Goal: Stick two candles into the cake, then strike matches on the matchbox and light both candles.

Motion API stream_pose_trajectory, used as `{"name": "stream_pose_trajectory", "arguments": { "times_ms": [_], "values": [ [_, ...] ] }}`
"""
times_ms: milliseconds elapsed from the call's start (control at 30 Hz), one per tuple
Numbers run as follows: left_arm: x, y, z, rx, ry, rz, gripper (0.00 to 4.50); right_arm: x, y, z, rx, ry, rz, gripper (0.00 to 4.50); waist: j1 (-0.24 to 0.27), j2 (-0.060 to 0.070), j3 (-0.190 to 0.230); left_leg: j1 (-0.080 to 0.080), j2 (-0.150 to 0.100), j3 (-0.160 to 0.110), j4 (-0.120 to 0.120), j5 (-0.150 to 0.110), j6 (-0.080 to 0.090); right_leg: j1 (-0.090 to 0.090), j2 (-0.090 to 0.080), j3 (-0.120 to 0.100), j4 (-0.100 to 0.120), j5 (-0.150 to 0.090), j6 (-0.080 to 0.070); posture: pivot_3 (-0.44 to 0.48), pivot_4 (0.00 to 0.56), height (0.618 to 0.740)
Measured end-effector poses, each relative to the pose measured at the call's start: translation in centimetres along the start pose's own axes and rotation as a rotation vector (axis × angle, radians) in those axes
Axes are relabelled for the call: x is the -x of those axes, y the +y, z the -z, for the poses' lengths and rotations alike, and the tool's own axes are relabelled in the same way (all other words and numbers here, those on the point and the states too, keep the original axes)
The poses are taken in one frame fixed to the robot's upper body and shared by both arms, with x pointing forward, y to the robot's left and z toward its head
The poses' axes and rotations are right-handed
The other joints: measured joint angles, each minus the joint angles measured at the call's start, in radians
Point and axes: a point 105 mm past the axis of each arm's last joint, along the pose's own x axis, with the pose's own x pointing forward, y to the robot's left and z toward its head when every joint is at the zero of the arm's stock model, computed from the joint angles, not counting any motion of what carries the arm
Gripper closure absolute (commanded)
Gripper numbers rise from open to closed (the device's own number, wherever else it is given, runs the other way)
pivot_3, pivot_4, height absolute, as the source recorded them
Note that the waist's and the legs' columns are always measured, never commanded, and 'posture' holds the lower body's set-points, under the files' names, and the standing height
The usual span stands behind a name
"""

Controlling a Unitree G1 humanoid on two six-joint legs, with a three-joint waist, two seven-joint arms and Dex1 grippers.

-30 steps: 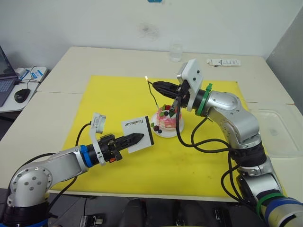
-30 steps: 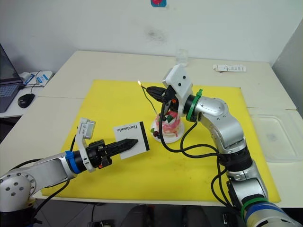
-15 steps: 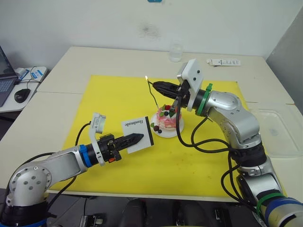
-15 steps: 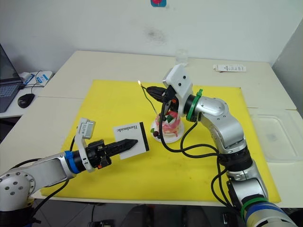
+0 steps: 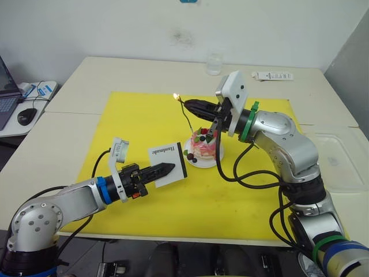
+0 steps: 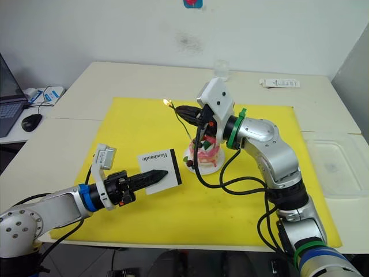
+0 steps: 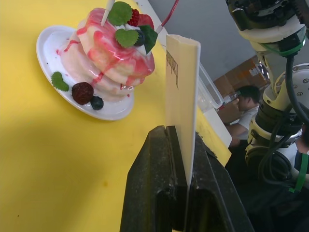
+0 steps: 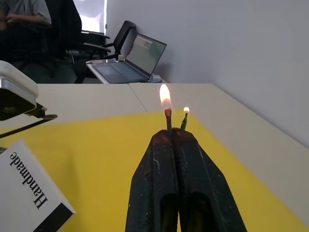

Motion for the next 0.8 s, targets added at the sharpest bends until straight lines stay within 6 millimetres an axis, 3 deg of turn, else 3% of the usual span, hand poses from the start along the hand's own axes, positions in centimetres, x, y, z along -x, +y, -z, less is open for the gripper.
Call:
{"name": "stream_pose_trajectory", "arguments": {
  "times_ms": [333, 567, 800],
  "values": [
    [0.0, -0.2, 0.1, -0.004, 0.012, 0.017, 4.5, 1.3, 0.7, -0.3, 0.003, 0.001, -0.02, 4.48, 0.001, 0.0, 0.0, -0.001, 0.0, -0.001, 0.0, 0.0, 0.0, 0.0, 0.0, -0.001, -0.001, 0.0, 0.0, 0.0, 0.15, 0.74],
    [-0.3, -1.4, 0.1, -0.065, 0.092, 0.108, 4.5, 6.7, 2.2, 0.9, 0.037, 0.101, -0.047, 4.48, 0.004, 0.0, 0.0, -0.001, -0.001, -0.001, -0.001, 0.0, 0.0, 0.0, -0.001, -0.002, -0.002, 0.0, 0.0, 0.0, 0.15, 0.74],
    [-1.4, -3.1, 0.1, -0.137, 0.156, 0.225, 4.5, 11.5, -1.1, 2.6, 0.007, 0.182, 0.254, 4.48, 0.003, 0.001, 0.0, -0.001, 0.0, -0.001, -0.001, 0.0, 0.0, 0.0, 0.0, -0.002, -0.001, -0.002, 0.003, 0.0, 0.15, 0.74]
  ]
}}
